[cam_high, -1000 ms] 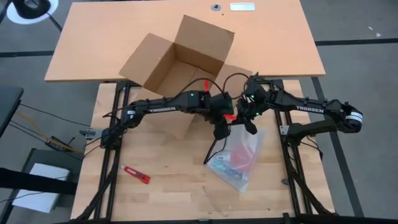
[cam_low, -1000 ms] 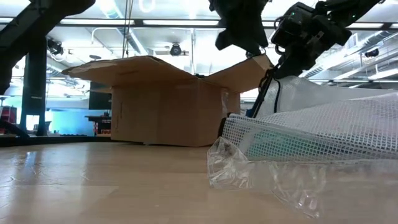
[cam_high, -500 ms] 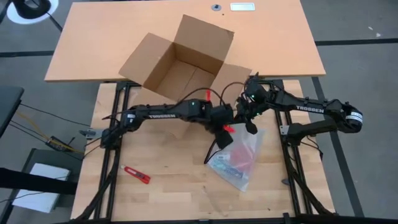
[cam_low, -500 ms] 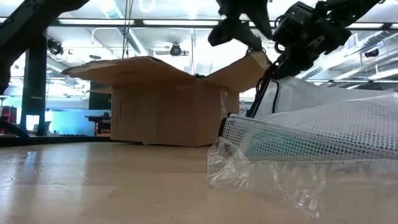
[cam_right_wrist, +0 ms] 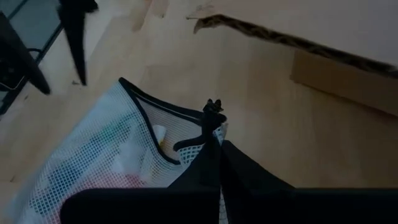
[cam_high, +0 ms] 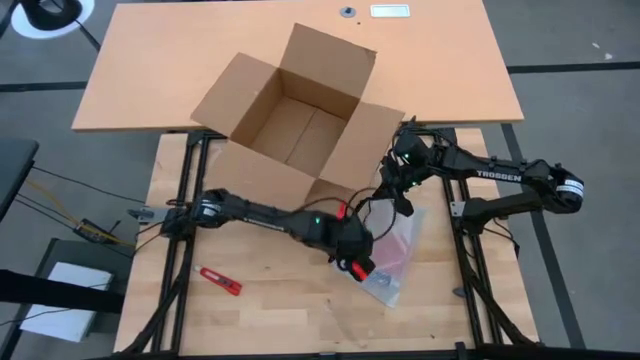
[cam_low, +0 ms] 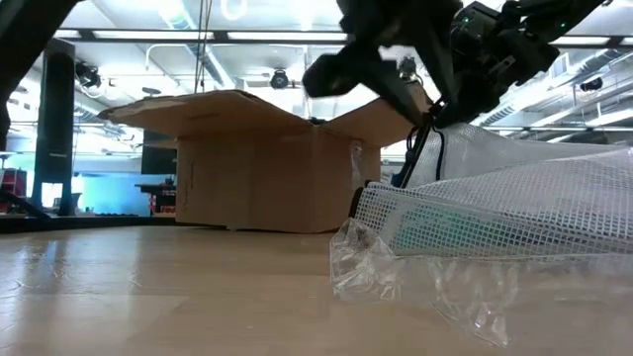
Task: Unpack boxes
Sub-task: Close the zip bag
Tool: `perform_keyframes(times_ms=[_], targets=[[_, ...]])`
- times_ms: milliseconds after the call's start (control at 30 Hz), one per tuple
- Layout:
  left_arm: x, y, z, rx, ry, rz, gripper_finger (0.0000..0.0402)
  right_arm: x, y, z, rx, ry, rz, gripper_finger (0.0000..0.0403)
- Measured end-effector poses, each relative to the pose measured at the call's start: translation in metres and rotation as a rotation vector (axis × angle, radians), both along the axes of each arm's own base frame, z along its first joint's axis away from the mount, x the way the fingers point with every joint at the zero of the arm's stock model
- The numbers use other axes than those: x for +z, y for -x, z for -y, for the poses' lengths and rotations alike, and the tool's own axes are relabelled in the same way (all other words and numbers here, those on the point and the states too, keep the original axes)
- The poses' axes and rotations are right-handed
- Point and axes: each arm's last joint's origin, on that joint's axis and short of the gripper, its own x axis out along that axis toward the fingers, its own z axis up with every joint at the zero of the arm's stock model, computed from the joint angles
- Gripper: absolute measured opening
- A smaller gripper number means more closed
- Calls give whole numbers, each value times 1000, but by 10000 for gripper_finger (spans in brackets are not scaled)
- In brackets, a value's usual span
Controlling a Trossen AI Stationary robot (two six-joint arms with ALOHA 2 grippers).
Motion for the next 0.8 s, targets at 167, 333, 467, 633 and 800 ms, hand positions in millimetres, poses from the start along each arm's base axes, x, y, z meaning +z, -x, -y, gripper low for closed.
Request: perform_keyframes(times_ms=[167, 333, 467, 633, 800], targets=[[-23, 15, 8, 15, -6, -100, 156, 0, -1, -2, 12, 0, 1, 0], [-40, 32, -4, 46, -44, -121, 156, 0, -2, -3, 3, 15, -5, 0], [-51, 43, -16, 48, -32, -77, 156, -1, -1, -3, -9, 21, -18, 0], [-82, 53, -33, 63, 132, 62, 156, -1, 0, -3, -18, 7, -29, 0], [-89, 57, -42, 141, 285, 268, 156, -2, 0, -4, -36, -17, -39, 0]])
